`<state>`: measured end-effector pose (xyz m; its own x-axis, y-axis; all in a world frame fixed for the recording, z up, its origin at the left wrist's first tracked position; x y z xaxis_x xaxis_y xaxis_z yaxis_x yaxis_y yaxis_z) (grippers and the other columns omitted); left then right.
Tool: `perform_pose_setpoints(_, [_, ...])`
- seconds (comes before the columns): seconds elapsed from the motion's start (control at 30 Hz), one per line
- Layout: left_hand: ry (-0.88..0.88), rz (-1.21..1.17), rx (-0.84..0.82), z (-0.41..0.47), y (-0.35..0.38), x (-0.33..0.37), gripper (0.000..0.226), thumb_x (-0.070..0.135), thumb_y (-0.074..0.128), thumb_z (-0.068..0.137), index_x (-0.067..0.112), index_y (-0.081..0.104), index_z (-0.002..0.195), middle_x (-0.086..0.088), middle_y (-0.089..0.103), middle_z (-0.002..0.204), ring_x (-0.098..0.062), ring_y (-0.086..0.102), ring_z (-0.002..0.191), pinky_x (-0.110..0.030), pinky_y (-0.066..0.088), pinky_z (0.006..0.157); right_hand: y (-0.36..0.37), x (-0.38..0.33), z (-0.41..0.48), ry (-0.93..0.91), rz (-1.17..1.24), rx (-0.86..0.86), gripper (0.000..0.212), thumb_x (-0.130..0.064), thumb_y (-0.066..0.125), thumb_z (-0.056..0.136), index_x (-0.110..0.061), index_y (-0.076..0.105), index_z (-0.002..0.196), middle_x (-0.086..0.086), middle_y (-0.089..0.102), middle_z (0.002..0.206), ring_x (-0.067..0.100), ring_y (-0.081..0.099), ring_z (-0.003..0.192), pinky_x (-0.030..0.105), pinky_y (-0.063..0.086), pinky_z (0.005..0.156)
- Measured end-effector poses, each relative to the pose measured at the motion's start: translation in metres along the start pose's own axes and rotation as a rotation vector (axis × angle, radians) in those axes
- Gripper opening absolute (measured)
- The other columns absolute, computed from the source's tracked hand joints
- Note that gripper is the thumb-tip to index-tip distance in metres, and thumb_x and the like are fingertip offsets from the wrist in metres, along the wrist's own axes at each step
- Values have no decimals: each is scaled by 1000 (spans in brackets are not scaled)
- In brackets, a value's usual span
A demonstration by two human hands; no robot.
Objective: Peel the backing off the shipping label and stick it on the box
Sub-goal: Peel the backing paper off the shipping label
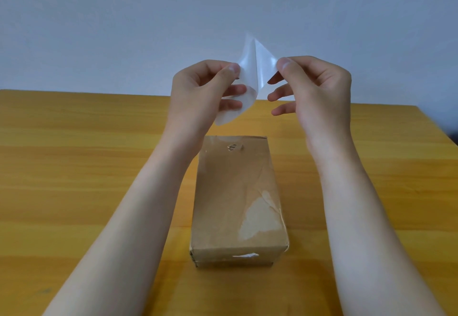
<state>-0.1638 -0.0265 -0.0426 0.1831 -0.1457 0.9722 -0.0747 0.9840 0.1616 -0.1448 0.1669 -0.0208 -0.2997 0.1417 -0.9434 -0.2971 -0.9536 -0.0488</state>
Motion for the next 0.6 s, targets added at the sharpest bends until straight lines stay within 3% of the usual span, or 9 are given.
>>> perform_pose_setpoints(0.6, [-46, -92, 58, 2, -9, 0, 16, 9, 64, 99, 8, 73, 86, -8, 72, 95, -23, 74, 75, -28, 55, 60, -7, 16, 4, 154, 254, 46, 19, -17, 64, 103, -12, 73, 87, -1, 71, 71, 30, 68, 64, 35, 55, 53])
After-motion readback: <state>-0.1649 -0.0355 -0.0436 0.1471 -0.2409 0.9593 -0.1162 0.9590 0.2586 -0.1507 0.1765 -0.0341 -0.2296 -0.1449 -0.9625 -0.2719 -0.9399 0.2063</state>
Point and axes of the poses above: each hand's wrist, its own z-axis towards the middle knuckle, its own y-axis out of the palm, x = y × z, the point moved 8 cm from there along z, towards the middle knuckle
